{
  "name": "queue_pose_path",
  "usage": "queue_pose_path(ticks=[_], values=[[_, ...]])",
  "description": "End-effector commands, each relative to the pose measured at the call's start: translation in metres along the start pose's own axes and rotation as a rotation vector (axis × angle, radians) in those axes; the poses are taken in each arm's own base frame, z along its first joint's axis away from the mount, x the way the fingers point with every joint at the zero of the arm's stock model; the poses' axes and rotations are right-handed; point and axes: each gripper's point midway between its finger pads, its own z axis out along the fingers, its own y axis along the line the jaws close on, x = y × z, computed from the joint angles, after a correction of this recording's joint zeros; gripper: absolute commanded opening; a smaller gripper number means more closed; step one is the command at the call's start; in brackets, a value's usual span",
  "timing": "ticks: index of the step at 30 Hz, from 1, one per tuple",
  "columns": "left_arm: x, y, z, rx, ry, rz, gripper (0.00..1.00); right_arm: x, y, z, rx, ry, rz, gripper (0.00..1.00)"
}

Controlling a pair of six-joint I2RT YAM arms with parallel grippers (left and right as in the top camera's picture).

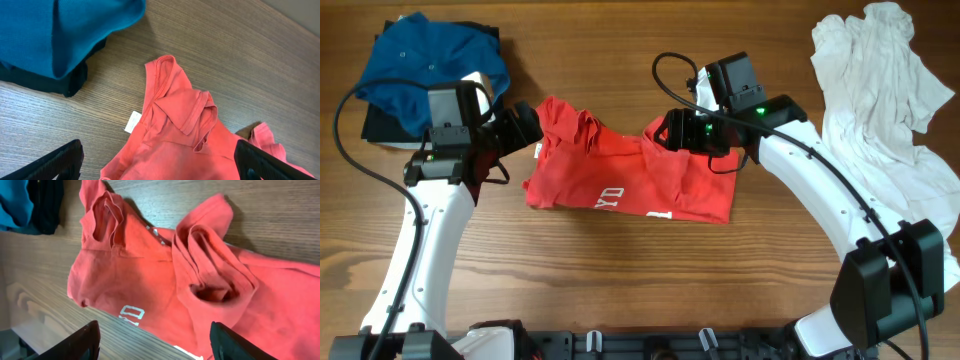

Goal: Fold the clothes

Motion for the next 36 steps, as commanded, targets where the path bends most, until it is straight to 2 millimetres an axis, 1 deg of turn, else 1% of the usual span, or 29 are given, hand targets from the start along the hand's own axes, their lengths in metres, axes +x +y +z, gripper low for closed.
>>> queue_pose_path(ticks=[1,4,7,10,11,12,16,18,20,21,22,23,24,25,26,27,33,36], values=[[-0.007,-0.001,-0.003,-0.001,-0.020,0.020,0.97,0.003,0.001,-0.001,-0.002,0.027,-0.008,0.73],[-0.007,-0.001,-0.003,-0.001,-0.020,0.020,0.97,0.005,-0.032,-0.002,0.174,0.010,0.006,0.75],[-0.007,-0.001,-0.003,-0.001,-0.020,0.020,0.96,0.005,-0.043,0.002,0.222,0.005,-0.004,0.75],[-0.007,-0.001,-0.003,-0.001,-0.020,0.020,0.96,0.009,-0.051,0.016,0.233,0.034,0.008,0.74],[-0.007,-0.001,-0.003,-0.001,-0.020,0.020,0.96,0.010,-0.052,0.023,0.226,0.049,0.011,0.73],[-0.007,-0.001,-0.003,-0.001,-0.020,0.020,0.97,0.012,-0.052,0.034,0.210,0.070,0.012,0.72],[-0.007,-0.001,-0.003,-0.001,-0.020,0.020,0.96,0.019,-0.047,0.063,0.175,0.109,-0.010,0.71],[-0.007,-0.001,-0.003,-0.001,-0.020,0.020,0.96,0.022,-0.045,0.075,0.173,0.119,-0.027,0.71],[-0.007,-0.001,-0.003,-0.001,-0.020,0.020,0.96,0.024,-0.043,0.081,0.174,0.124,-0.034,0.69],[-0.007,-0.001,-0.003,-0.001,-0.019,0.020,0.96,0.024,-0.042,0.083,0.172,0.124,-0.038,0.67],[-0.007,-0.001,-0.003,-0.001,-0.020,0.020,0.96,0.024,-0.041,0.083,0.170,0.122,-0.040,0.61],[-0.007,-0.001,-0.003,-0.001,-0.020,0.020,0.96,0.024,-0.041,0.083,0.170,0.122,-0.039,0.50],[-0.007,-0.001,-0.003,-0.001,-0.020,0.020,0.96,0.024,-0.041,0.083,0.167,0.124,-0.039,0.35],[-0.007,-0.001,-0.003,-0.001,-0.020,0.020,0.96,0.025,-0.040,0.083,0.161,0.129,-0.036,0.18],[-0.007,-0.001,-0.003,-0.001,-0.020,0.020,0.96,0.027,-0.038,0.083,0.147,0.139,-0.034,0.08],[-0.007,-0.001,-0.003,-0.001,-0.020,0.020,0.96,0.030,-0.036,0.083,0.134,0.151,-0.030,0.04],[-0.007,-0.001,-0.003,-0.001,-0.019,0.020,0.96,0.048,-0.011,0.085,0.034,0.223,-0.037,0.04],[-0.007,-0.001,-0.003,-0.001,-0.019,0.020,0.95,0.063,0.003,0.090,0.026,0.257,-0.048,0.04]])
